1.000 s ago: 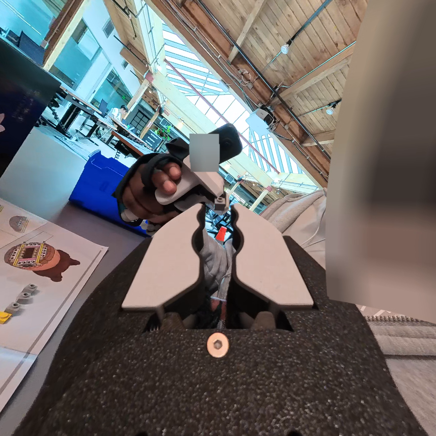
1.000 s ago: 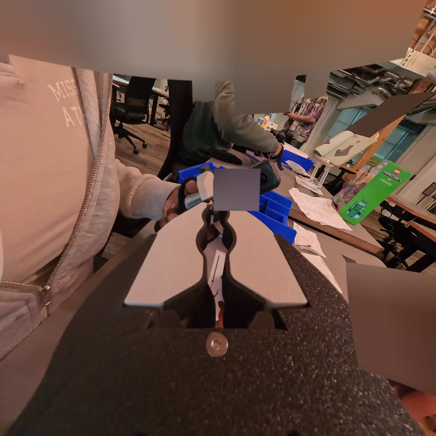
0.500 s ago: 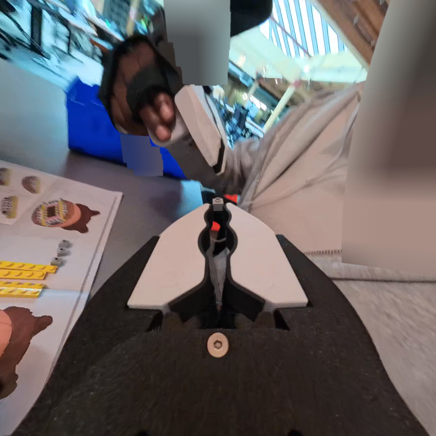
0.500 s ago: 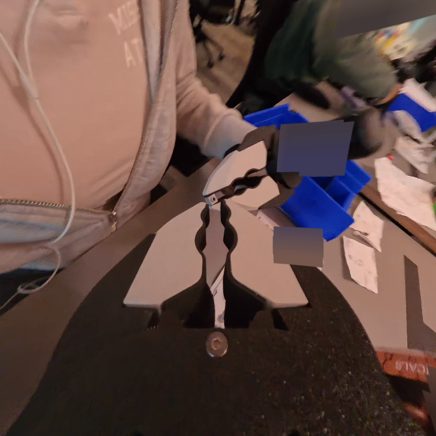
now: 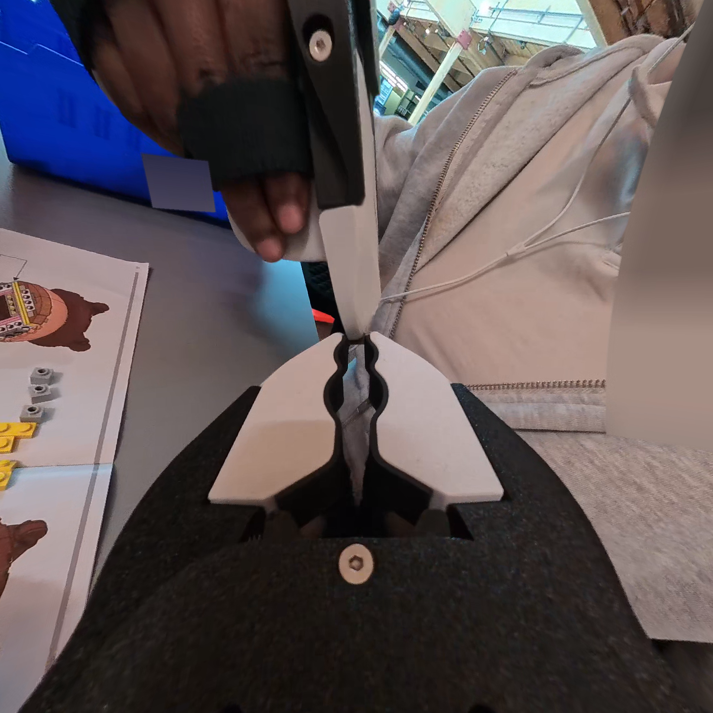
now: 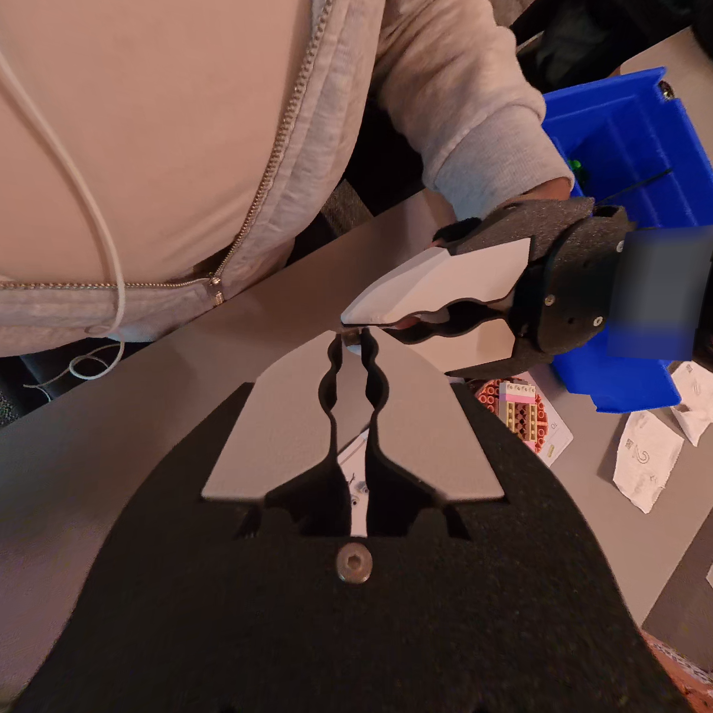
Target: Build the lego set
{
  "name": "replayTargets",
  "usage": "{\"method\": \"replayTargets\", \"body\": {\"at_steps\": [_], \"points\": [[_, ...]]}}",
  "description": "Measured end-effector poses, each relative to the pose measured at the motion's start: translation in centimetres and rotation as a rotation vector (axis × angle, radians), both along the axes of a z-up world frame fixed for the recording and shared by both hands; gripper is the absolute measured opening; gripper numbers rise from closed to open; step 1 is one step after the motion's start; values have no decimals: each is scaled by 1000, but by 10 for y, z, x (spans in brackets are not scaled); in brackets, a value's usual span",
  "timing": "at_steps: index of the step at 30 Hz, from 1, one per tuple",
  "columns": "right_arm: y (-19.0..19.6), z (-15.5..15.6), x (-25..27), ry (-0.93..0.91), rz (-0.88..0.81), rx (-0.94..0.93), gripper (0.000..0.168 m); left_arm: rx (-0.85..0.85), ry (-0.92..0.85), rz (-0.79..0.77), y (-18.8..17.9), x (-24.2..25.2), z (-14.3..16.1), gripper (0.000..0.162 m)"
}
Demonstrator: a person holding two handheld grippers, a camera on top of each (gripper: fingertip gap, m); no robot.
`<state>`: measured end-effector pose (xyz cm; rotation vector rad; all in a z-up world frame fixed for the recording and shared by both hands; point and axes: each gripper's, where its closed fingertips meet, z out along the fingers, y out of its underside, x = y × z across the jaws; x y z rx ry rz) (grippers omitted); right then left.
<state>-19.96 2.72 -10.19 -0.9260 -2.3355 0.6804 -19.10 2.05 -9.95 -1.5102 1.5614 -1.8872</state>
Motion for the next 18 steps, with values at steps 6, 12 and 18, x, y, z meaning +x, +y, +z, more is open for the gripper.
{"method": "replayTargets", "body": {"at_steps": [6,12,18], "points": [[7,-1,3,14,-54,4,7,2,11,35,6,1,-2,7],[76,-40,52,-125,-599,-13,8,204,176,486,56,-7,-46,36],[99,-96,84,-339,-841,-88,8,280,240,712,64,-21,-69,36]]}}
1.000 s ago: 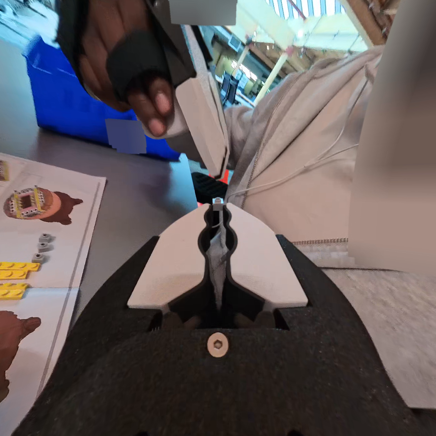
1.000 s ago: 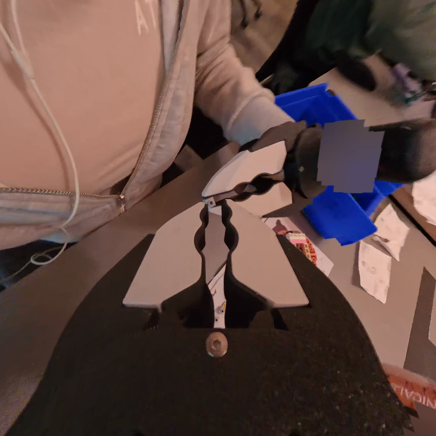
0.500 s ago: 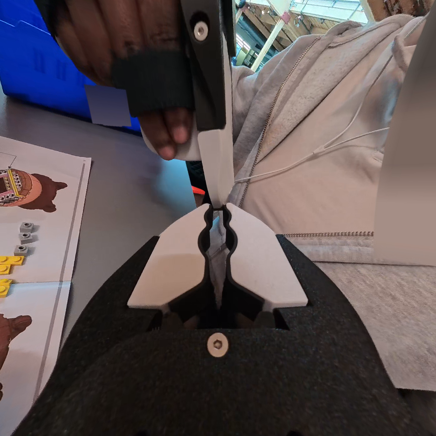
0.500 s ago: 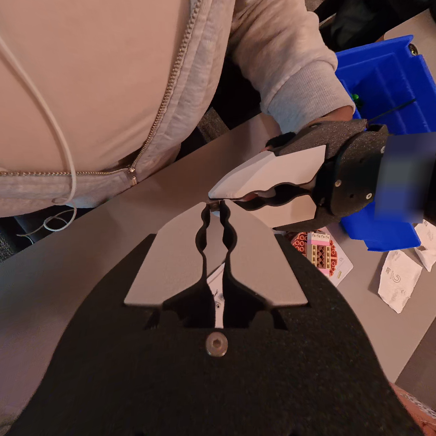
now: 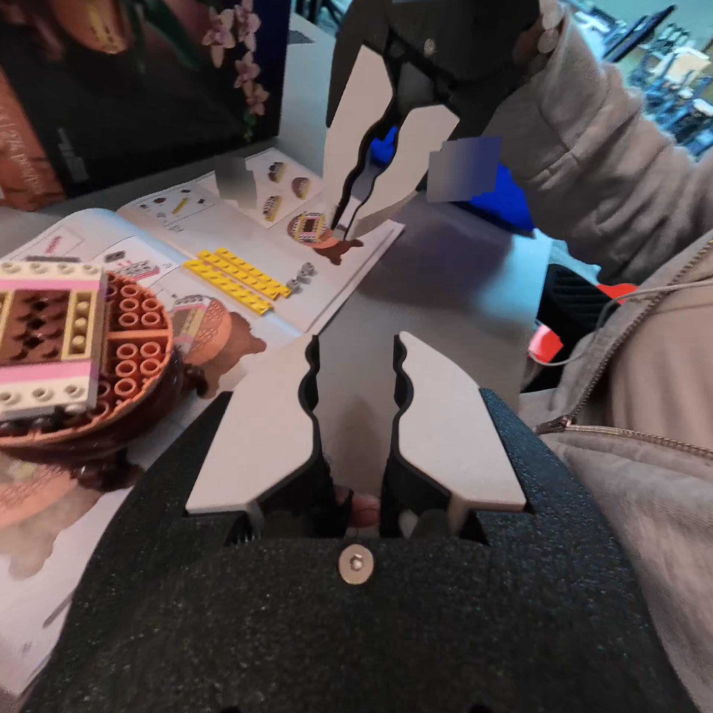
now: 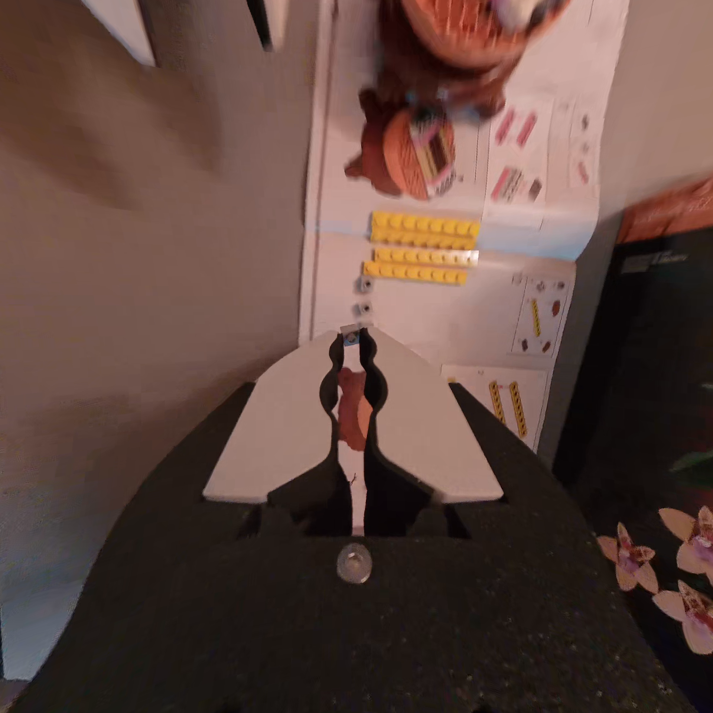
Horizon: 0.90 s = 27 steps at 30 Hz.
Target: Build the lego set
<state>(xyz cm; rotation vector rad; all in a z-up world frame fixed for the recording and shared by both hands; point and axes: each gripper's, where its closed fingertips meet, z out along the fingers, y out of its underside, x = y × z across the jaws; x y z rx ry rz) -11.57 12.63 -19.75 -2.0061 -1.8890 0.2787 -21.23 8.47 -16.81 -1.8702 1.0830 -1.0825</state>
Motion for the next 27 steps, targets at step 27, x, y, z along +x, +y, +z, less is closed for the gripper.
{"method": "replayTargets", "body": {"at_steps": [27], "points": [[11,-35,12,-91,-57,-56,11,60,126,76,8,-11,-22,36]]}}
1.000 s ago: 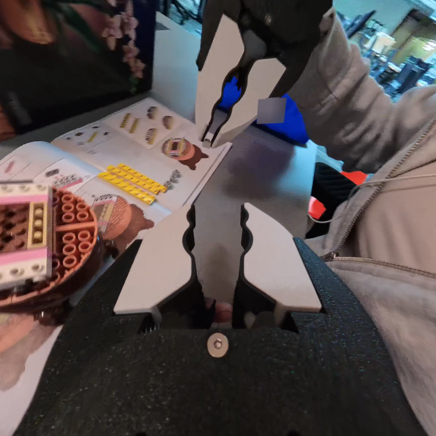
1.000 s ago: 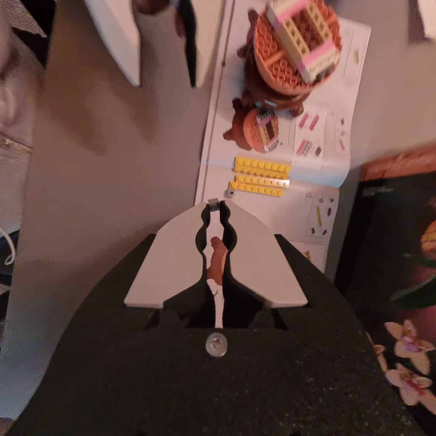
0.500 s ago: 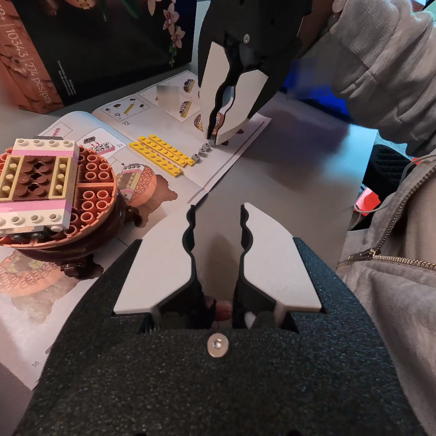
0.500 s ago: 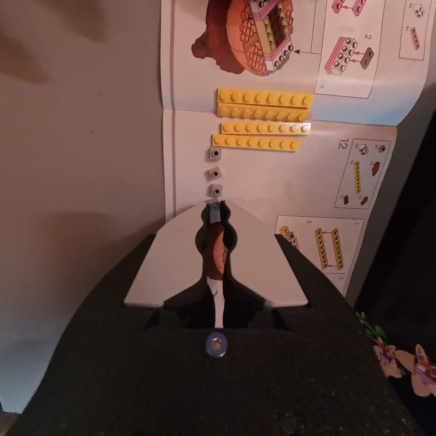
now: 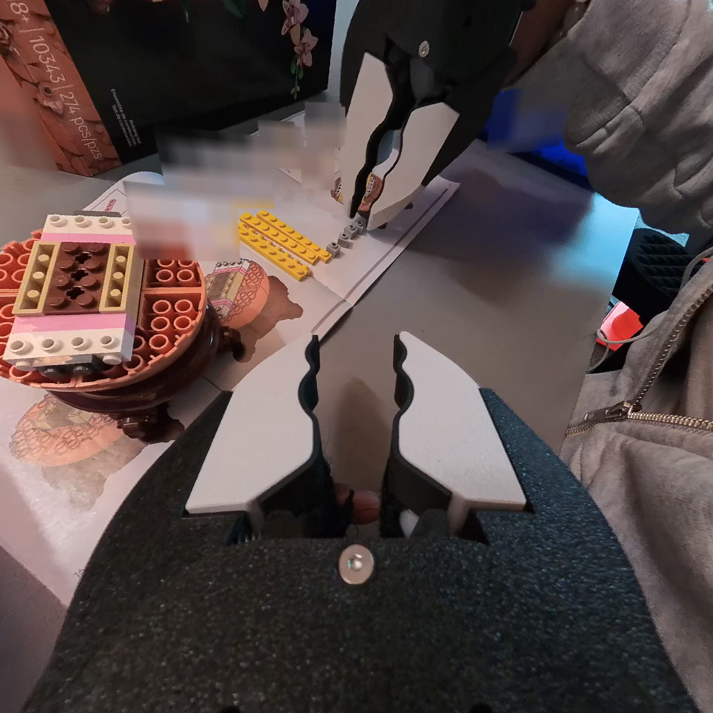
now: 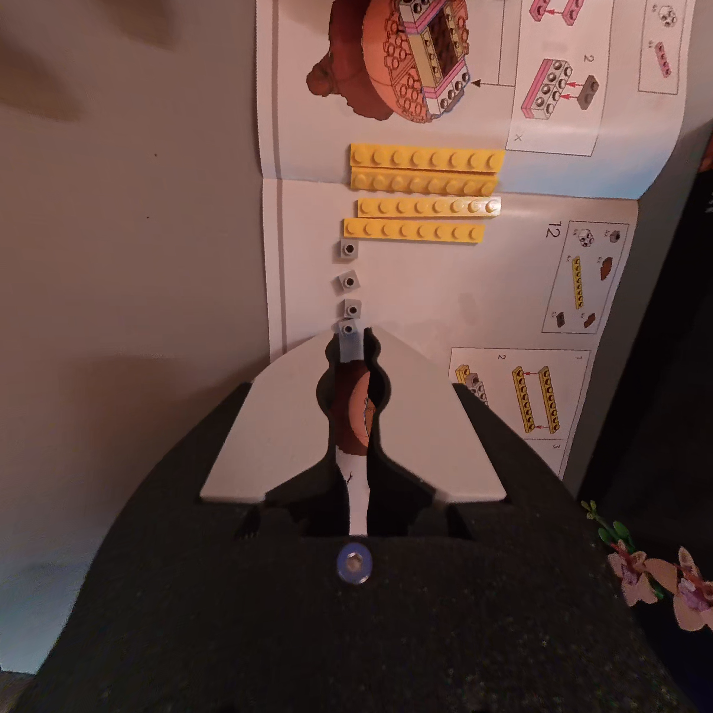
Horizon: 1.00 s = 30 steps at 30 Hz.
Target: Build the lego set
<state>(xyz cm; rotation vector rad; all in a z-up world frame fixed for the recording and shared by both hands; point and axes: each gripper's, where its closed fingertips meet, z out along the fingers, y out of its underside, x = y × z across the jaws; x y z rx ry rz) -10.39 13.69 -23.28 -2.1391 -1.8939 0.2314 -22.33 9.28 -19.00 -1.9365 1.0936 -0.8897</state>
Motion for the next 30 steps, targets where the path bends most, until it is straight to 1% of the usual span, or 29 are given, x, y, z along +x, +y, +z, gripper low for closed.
{"method": "replayTargets", "body": {"at_steps": [3,8,11,14,17,21,24,27,30], "points": [[-2,11,-2,80,-25,-6,13,5,-1,9,2,0,0,36],[-5,46,-11,345,-142,22,17,36,44,45,8,-3,-7,37],[-11,65,-10,493,-209,47,22,36,72,42,8,-3,-14,38],[-16,85,-2,616,-298,88,32,32,88,36,7,-2,-17,39],[-25,110,18,695,-386,151,37,37,96,33,7,-1,-19,38],[-51,144,73,638,-498,237,36,26,105,35,7,-2,-22,38],[-71,168,143,493,-636,327,32,25,109,45,9,-5,-23,38],[-92,172,226,257,-746,377,29,15,100,63,12,-5,-21,37],[-109,160,280,166,-778,309,28,26,89,72,14,1,-11,37]]}}
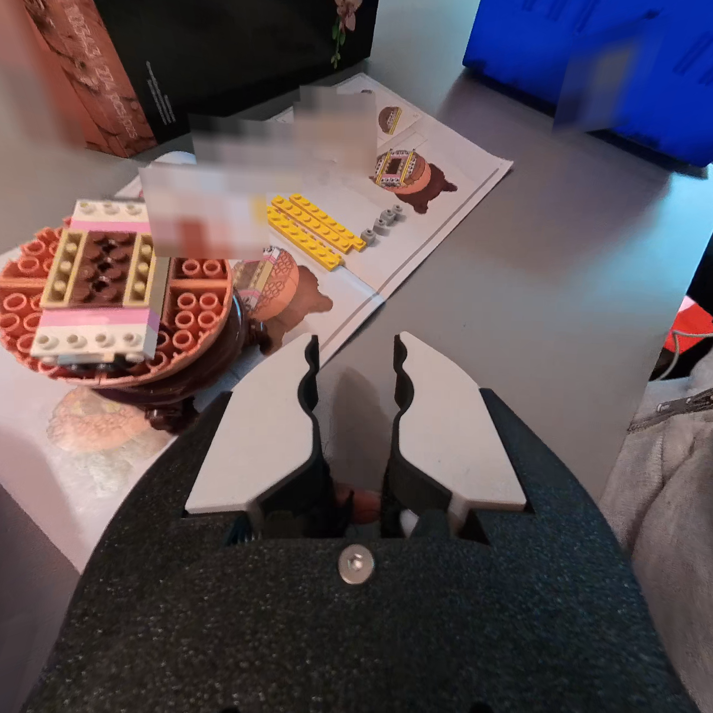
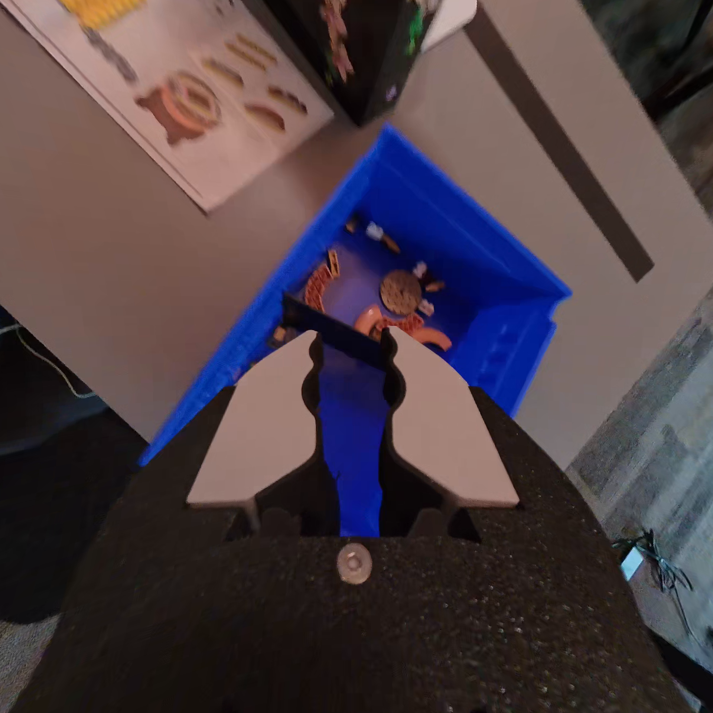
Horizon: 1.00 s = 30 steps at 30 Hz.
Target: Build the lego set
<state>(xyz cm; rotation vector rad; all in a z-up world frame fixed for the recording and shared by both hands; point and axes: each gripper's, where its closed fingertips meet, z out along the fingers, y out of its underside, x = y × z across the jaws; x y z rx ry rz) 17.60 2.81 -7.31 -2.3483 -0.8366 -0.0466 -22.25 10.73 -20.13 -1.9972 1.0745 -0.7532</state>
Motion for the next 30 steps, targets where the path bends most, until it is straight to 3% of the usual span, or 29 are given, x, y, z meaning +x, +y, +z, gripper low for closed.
{"method": "replayTargets", "body": {"at_steps": [4,8,12,17,24,26,30], "points": [[3,-19,34,-12,39,-33,26,13,-10,-11,2,21,15,36],[38,-42,53,-72,91,-76,22,-13,-23,-45,2,51,24,36],[83,-87,72,-123,7,-267,24,-1,-16,-59,6,76,31,36],[105,-137,78,-72,-76,-486,29,-4,6,-87,5,89,28,36],[105,-160,72,19,-138,-568,27,-19,2,-60,14,74,19,36],[103,-165,72,17,-146,-585,12,-22,-8,-52,16,69,18,36],[109,-144,68,8,-106,-450,12,3,-21,-47,17,58,22,35]]}}
